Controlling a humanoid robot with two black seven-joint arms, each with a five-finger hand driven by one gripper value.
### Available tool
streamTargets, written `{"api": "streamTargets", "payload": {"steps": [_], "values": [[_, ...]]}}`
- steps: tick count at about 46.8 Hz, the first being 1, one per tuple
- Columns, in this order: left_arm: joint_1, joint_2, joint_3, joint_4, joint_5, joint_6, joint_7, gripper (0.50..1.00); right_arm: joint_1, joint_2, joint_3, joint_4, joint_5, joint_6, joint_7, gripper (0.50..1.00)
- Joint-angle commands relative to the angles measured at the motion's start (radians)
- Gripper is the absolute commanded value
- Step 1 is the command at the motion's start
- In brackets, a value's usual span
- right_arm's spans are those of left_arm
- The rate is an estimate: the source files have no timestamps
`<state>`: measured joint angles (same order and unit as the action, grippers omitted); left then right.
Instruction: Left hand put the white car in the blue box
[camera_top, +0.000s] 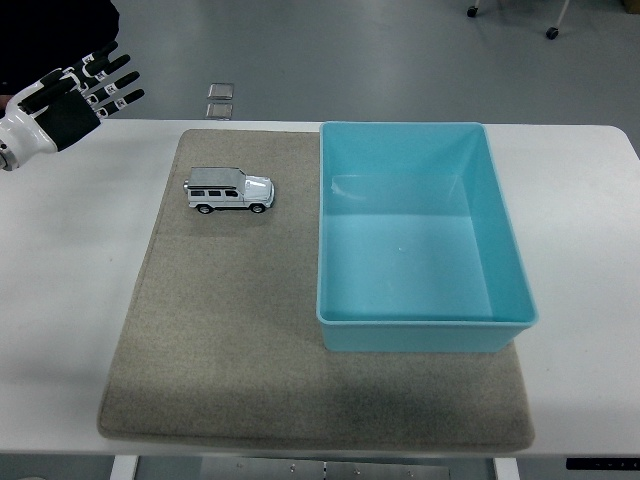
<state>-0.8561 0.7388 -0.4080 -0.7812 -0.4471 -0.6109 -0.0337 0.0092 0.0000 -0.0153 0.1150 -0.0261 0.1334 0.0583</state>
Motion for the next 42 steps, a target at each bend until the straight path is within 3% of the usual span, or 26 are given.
{"api": "streamTargets", "payload": {"steps": [1, 23, 30, 34, 42], "values": [[0.0, -0.001, 0.0, -0.003, 0.001, 0.0, -0.002, 0.999, 0.0, 0.0, 0.0, 0.0, 0.0, 0.0, 0.0, 0.936], [-0.029, 0.013, 0.009, 0.013, 0.027, 0.0, -0.014, 0.999, 0.0, 0.0, 0.0, 0.0, 0.0, 0.0, 0.0, 0.936], [-0.058, 0.016, -0.005, 0.011, 0.322, 0.0, -0.026, 0.999, 0.0, 0.0, 0.0, 0.0, 0.0, 0.0, 0.0, 0.936], [-0.078, 0.014, -0.02, 0.014, 0.537, 0.0, -0.089, 0.999, 0.0, 0.0, 0.0, 0.0, 0.0, 0.0, 0.0, 0.936], [-0.121, 0.011, -0.02, 0.01, 0.963, 0.0, -0.305, 0.999, 0.0, 0.0, 0.0, 0.0, 0.0, 0.0, 0.0, 0.936]]}}
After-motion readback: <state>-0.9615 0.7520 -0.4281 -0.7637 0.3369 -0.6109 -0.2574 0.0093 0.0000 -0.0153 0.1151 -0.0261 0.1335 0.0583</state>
